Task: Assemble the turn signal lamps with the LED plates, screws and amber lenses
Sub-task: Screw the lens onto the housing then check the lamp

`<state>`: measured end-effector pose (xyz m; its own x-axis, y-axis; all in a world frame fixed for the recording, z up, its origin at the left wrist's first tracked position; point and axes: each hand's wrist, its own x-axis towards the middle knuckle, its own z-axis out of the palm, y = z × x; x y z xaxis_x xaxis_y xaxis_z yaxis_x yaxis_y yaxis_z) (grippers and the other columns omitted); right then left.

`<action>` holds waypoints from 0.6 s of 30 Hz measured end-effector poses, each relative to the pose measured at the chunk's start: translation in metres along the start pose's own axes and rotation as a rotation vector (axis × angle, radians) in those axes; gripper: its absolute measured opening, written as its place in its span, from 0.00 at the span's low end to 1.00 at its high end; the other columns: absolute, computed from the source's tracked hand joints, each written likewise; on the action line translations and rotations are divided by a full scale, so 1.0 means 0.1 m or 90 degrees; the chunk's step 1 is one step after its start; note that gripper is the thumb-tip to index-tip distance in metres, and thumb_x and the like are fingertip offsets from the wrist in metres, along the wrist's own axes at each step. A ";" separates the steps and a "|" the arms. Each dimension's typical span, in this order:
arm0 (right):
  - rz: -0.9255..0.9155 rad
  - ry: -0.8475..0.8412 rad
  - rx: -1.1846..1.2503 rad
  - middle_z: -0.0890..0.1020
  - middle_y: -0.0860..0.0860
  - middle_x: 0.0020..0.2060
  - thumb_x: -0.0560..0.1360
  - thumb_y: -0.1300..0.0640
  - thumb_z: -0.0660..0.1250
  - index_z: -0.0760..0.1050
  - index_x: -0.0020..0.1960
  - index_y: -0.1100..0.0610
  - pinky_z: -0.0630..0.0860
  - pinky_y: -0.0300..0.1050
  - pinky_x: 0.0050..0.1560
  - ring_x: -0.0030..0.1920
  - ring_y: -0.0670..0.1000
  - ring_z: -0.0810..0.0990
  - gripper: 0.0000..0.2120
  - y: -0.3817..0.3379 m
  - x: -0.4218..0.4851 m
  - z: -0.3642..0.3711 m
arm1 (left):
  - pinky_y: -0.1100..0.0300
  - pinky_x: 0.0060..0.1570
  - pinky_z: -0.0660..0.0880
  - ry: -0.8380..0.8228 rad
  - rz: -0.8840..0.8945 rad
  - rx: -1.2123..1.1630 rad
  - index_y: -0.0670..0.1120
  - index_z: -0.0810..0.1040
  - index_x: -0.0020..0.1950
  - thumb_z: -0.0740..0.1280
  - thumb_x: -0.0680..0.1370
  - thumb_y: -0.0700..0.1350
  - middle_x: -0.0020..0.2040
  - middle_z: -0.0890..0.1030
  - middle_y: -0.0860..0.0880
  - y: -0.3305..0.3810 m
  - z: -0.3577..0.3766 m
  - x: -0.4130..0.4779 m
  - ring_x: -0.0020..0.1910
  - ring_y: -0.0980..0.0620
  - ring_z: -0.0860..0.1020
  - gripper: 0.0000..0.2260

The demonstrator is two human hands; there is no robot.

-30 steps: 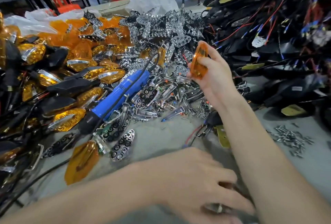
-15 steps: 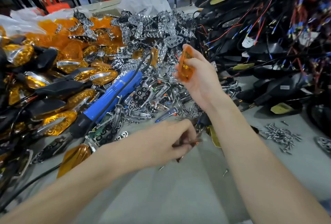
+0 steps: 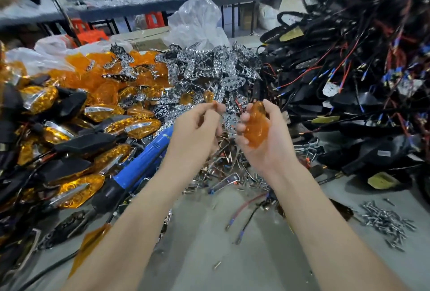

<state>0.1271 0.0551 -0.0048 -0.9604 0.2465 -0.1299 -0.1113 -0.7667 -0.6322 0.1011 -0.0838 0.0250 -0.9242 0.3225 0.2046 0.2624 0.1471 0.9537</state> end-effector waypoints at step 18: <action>0.001 0.078 -0.016 0.88 0.54 0.52 0.85 0.39 0.50 0.80 0.61 0.49 0.81 0.54 0.56 0.50 0.53 0.88 0.24 0.21 0.14 0.00 | 0.70 0.53 0.74 0.015 0.056 0.068 0.53 0.80 0.66 0.65 0.83 0.44 0.54 0.80 0.55 -0.20 0.26 0.05 0.52 0.63 0.78 0.13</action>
<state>0.1110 0.0419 -0.0199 -0.9219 0.3175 -0.2223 -0.1025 -0.7528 -0.6503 0.0989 -0.0607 0.0006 -0.9022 0.3161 0.2936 0.3703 0.2182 0.9029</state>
